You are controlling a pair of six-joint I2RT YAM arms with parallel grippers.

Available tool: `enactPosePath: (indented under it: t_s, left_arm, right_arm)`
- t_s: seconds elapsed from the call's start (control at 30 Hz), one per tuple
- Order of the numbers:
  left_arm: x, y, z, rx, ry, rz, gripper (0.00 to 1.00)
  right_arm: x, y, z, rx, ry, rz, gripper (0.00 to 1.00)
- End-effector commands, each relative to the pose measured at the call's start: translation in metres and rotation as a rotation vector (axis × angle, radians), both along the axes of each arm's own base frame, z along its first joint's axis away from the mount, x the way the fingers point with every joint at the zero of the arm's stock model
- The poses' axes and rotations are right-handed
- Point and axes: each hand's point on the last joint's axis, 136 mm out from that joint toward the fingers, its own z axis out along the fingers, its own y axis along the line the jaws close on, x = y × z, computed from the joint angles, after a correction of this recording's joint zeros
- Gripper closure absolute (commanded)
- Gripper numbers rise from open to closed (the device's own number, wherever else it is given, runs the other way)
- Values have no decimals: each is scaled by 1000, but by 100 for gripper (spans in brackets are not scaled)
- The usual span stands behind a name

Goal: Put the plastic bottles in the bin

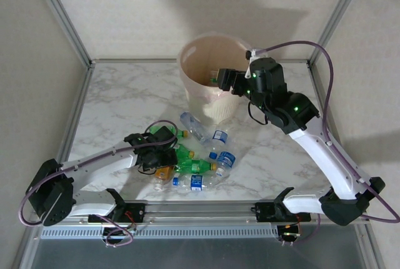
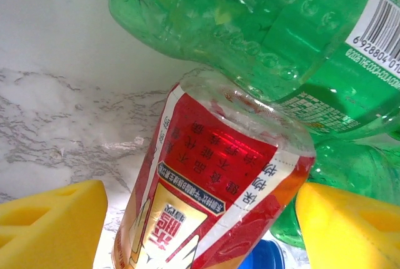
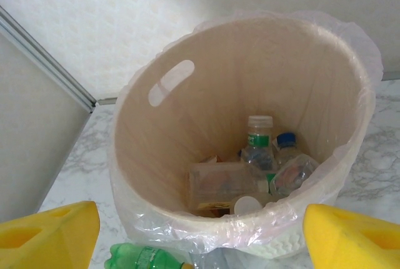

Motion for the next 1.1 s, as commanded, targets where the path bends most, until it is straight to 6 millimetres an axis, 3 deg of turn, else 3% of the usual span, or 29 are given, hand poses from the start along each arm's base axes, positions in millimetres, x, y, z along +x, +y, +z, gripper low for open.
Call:
enactPosePath:
  t_s: [0.0, 0.37, 1.07]
  left_arm:
    - [-1, 0, -4, 19, 2, -24, 21]
    - [2, 10, -17, 70, 1, 11, 22]
    - [6, 18, -34, 66, -15, 74, 31]
  right_arm:
    - [-3, -7, -5, -3, 3, -33, 15]
    - [-4, -6, -25, -22, 45, -26, 15]
    - [-15, -13, -37, -3, 84, -32, 14]
